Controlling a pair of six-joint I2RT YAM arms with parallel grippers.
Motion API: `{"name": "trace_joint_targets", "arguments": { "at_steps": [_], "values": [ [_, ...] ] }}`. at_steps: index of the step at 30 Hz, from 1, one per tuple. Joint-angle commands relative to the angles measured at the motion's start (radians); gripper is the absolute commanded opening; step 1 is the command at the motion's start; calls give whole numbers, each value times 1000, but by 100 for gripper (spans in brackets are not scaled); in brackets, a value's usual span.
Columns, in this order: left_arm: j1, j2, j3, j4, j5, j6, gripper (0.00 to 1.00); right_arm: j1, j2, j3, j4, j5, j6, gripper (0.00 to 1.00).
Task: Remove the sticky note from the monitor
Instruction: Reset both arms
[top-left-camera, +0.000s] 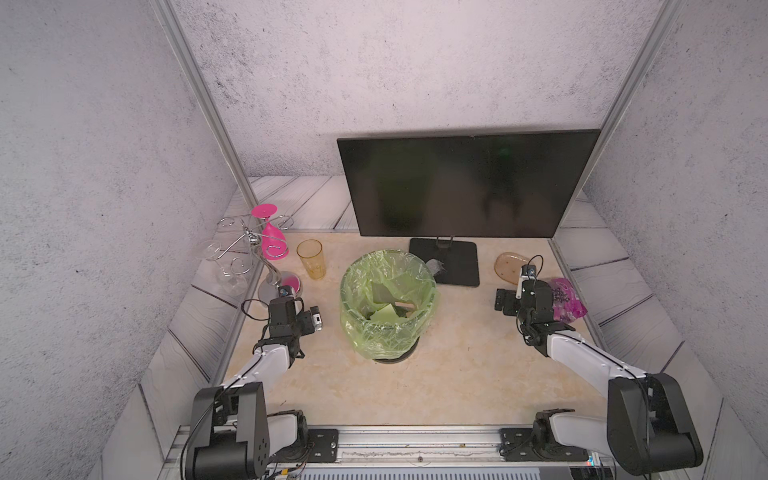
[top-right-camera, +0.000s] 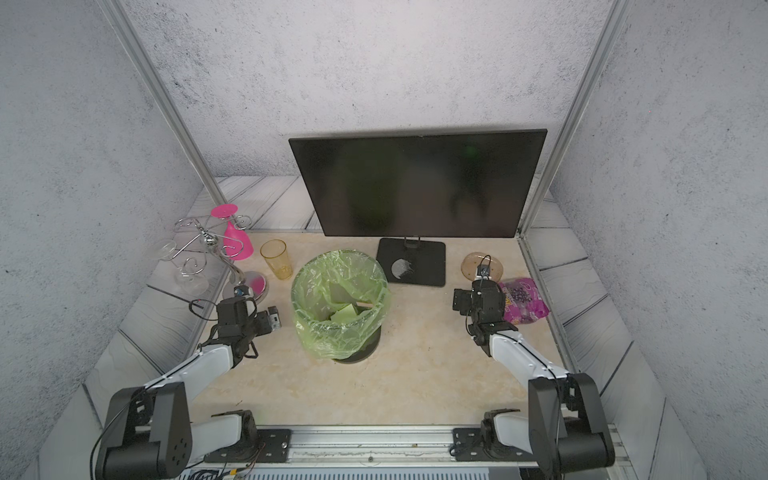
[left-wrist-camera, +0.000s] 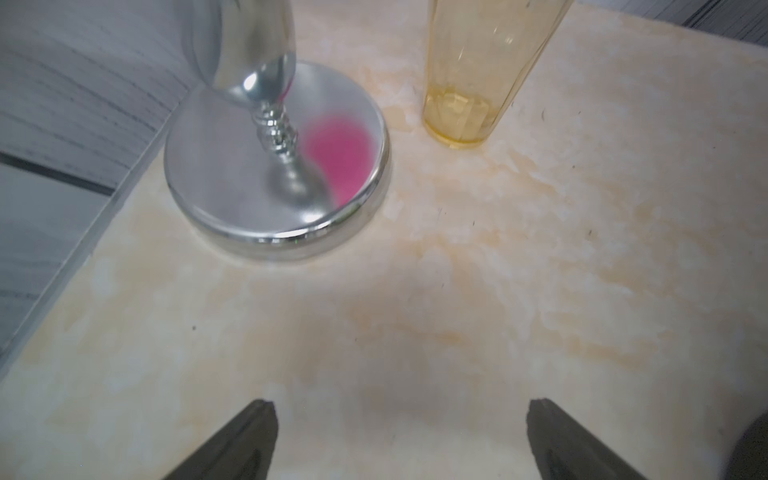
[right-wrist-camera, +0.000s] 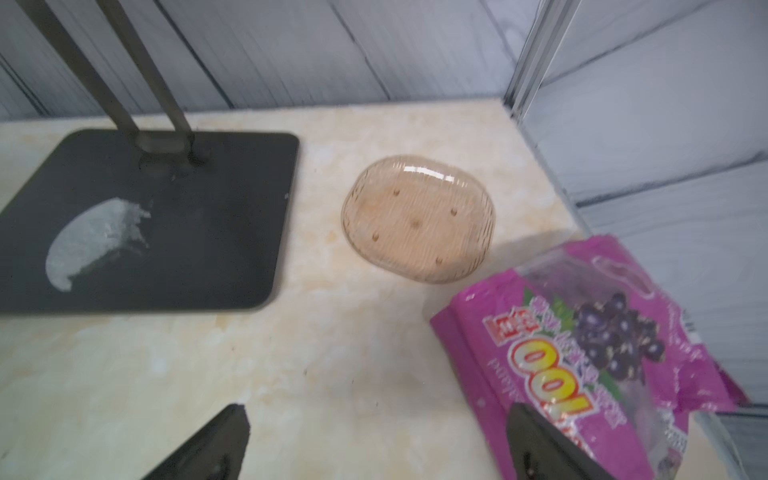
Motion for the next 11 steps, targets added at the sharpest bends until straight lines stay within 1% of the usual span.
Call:
{"name": "trace_joint_targets", "arguments": {
  "at_steps": [1, 3, 5, 7, 9, 11],
  "values": [
    [5, 32, 29, 163, 9, 41, 100, -34, 53, -46, 192, 2, -75, 99],
    [5, 49, 15, 233, -23, 23, 100, -47, 92, -66, 280, -14, -92, 99],
    [5, 63, 2, 293, -67, 5, 100, -52, 103, -72, 281, -49, -96, 99],
    [6, 77, -7, 347, -98, -23, 100, -54, 122, -103, 347, -61, -102, 99],
    [6, 80, -3, 337, -116, -30, 100, -54, 144, -114, 388, -49, -99, 99],
    [6, 77, -7, 342, -118, -30, 100, -54, 151, -113, 390, -44, -98, 99]
  ]
}}
